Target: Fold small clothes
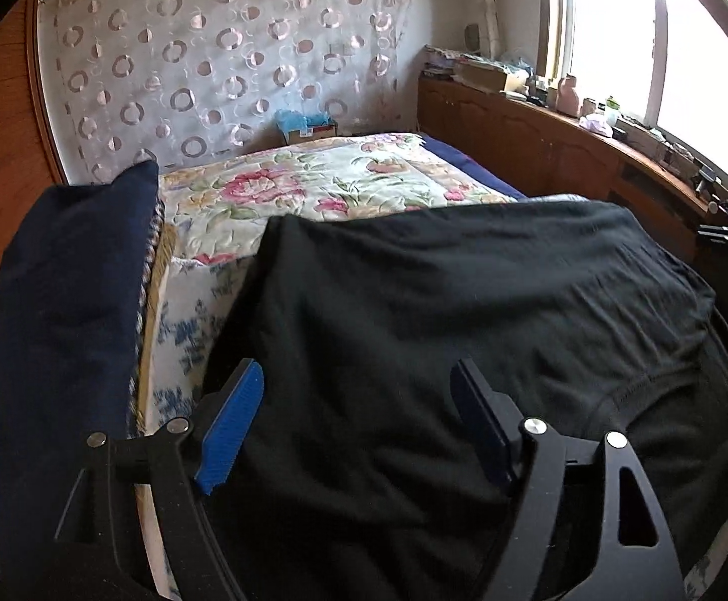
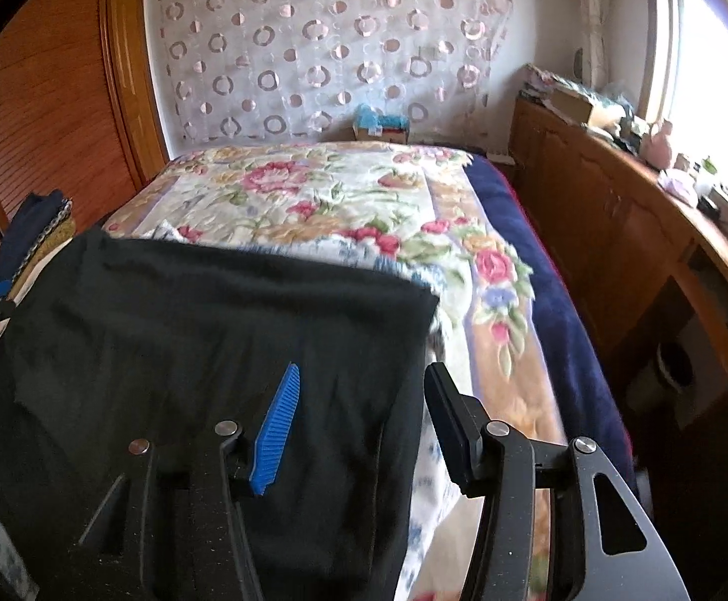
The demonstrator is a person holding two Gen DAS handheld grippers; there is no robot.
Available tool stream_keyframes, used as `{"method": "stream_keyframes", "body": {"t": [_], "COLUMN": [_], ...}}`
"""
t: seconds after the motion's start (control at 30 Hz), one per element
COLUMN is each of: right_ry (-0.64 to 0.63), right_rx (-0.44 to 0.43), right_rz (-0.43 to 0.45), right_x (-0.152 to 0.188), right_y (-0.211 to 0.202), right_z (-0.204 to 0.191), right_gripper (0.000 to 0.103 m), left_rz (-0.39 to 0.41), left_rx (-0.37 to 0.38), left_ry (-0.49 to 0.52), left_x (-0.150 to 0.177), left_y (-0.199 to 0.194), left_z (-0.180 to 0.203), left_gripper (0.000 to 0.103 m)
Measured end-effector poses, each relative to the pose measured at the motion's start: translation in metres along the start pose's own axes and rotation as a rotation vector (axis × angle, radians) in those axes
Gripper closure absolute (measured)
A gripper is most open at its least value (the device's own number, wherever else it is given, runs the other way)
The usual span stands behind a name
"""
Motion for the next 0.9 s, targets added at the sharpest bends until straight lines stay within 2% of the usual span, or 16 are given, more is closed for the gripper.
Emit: {"method": "stream_keyframes", "body": {"t": [0.23,0.33,0.4,0.7,0.9], "right_ry": [0.055,0.072,0.101,0.129,0.144], "right_rx": [0.011,0.034,0.011,-0.031,0.007], "right_rz": [-0.079,-0.117,-0.141,-0.142,-0.098], "right_x": [0.042,0.051,0.057,0.052,0.052], "right_y": [-0.034,-0.031,-0.032,-0.023,-0.015], "right_z": [0.008,0.011,0.012,0.014,0.013], "right_gripper": [0.048,0.048,0.048,0.048,0.048], "left_rz": [-0.024,-0.036,-0.045,-0.078,-0.101], "left_rx": [0.018,0.016,0.017,0.0,-0.016], "left_ry": [-0.008,-0.016,-0.013,-0.018,-0.035], "left_x": [0.01,0.015,0.02,0.036,0.041], "left_y": [-0.002,-0.004,-0.005,-0.004,-0.003], "left_z": [0.001,-0.001,-0.001,-0.003,-0.002], "left_gripper": [0.025,0.025,0.025,0.025,0.025]}}
Point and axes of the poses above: each gripper's, at about its wrist camera, not at the fingertips, and y roughly the way its jaws point, z to its right, x to its underside, the point moved 3 cm from there along y, roughly the way its jaws point, and after that the axes turned 1 degree about y, right-handed, at the moved point
